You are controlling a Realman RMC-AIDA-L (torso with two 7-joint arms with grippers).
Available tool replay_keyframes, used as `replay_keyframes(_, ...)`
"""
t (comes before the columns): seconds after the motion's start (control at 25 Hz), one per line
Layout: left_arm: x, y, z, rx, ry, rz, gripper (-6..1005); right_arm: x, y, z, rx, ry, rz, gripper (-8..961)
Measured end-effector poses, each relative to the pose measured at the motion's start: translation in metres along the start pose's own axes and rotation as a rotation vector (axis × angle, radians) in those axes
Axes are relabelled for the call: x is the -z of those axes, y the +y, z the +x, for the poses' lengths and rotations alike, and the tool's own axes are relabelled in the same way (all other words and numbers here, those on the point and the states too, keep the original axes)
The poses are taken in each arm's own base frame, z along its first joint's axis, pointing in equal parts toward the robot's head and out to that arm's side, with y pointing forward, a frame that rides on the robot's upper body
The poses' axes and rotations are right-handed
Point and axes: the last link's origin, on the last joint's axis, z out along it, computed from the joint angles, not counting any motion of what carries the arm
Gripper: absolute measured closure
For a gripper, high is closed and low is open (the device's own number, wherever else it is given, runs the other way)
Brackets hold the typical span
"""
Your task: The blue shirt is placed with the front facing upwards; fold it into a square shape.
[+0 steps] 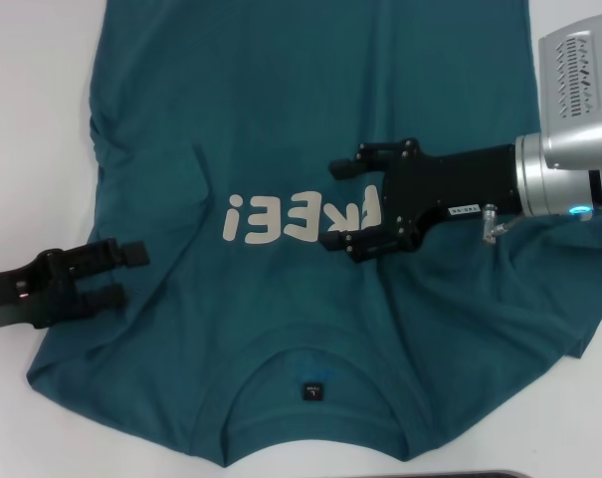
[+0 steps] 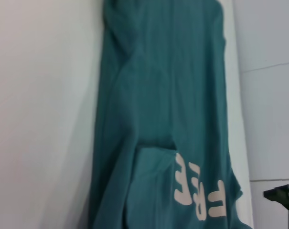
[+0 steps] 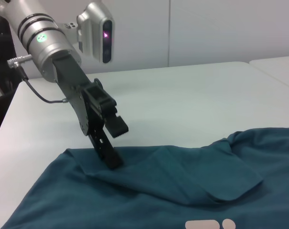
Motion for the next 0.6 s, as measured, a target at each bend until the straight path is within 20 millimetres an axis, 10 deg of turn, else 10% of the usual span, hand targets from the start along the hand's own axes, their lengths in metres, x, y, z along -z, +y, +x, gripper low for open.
replay_keyframes(0.6,0.0013,-0.0053,-0.0004,0.061,0.008,0.024,105,0.0005,-0.0005,-0.001,0.0,-0.006,0.002,80)
